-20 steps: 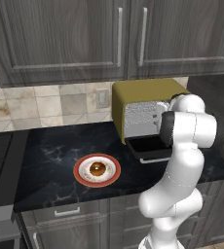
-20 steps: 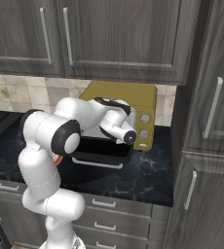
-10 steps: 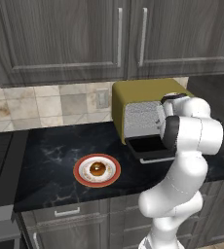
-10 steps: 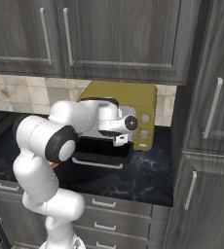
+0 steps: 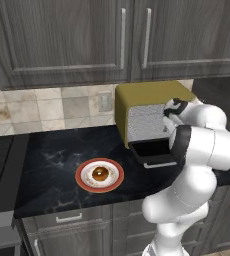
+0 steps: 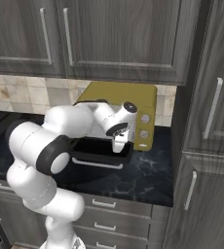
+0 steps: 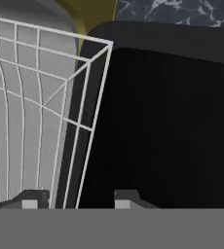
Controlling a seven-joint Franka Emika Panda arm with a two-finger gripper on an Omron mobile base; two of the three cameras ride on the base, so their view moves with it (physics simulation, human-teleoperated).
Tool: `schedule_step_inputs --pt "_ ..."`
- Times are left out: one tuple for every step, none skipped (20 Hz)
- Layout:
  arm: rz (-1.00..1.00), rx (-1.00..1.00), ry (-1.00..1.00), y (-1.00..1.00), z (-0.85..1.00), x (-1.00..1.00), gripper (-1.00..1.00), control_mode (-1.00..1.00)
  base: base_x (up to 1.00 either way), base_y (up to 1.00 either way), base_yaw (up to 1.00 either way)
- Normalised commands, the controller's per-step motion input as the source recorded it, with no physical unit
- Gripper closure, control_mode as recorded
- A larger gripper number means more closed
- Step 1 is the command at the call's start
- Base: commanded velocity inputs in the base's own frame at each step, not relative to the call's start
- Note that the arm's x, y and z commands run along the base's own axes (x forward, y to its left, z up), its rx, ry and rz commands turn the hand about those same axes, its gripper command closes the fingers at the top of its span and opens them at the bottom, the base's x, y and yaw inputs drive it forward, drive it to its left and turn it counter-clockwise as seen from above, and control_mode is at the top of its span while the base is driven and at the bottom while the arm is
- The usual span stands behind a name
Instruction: Pick up the bagel from the plate, place it on the toaster oven rack, close the door, and set the timer.
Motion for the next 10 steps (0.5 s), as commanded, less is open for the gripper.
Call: schedule_step_inputs --pt "0.03 -0.09 0.49 -0.31 -1.0 -1.0 1.0 -1.0 0.0 0.0 0.0" --pt "0.03 -0.1 0.5 -0.31 -1.0 -1.0 1.0 -1.0 0.0 0.0 0.0" --pt "0.03 -0.1 0.5 -0.31 -1.0 -1.0 1.0 -1.0 0.0 0.0 0.0" --pt "0.04 -0.1 0.51 -0.34 -1.0 -1.0 1.0 -1.0 0.0 0.0 0.0" --pt "0.05 -0.1 0.52 -0.34 -1.0 -1.0 1.0 -1.0 0.0 0.0 0.0" --pt "0.05 -0.1 0.52 -0.36 -1.0 -1.0 1.0 -1.0 0.0 0.0 0.0" --pt "0.05 -0.08 0.49 -0.44 -1.0 -1.0 1.0 -1.0 0.0 0.0 0.0" --pt "0.05 -0.07 0.47 -0.45 -1.0 -1.0 1.0 -1.0 0.0 0.0 0.0" --pt "0.04 -0.06 0.46 -0.45 -1.0 -1.0 1.0 -1.0 0.0 0.0 0.0" --pt "0.04 -0.06 0.46 -0.46 -1.0 -1.0 1.0 -1.0 0.0 0.0 0.0"
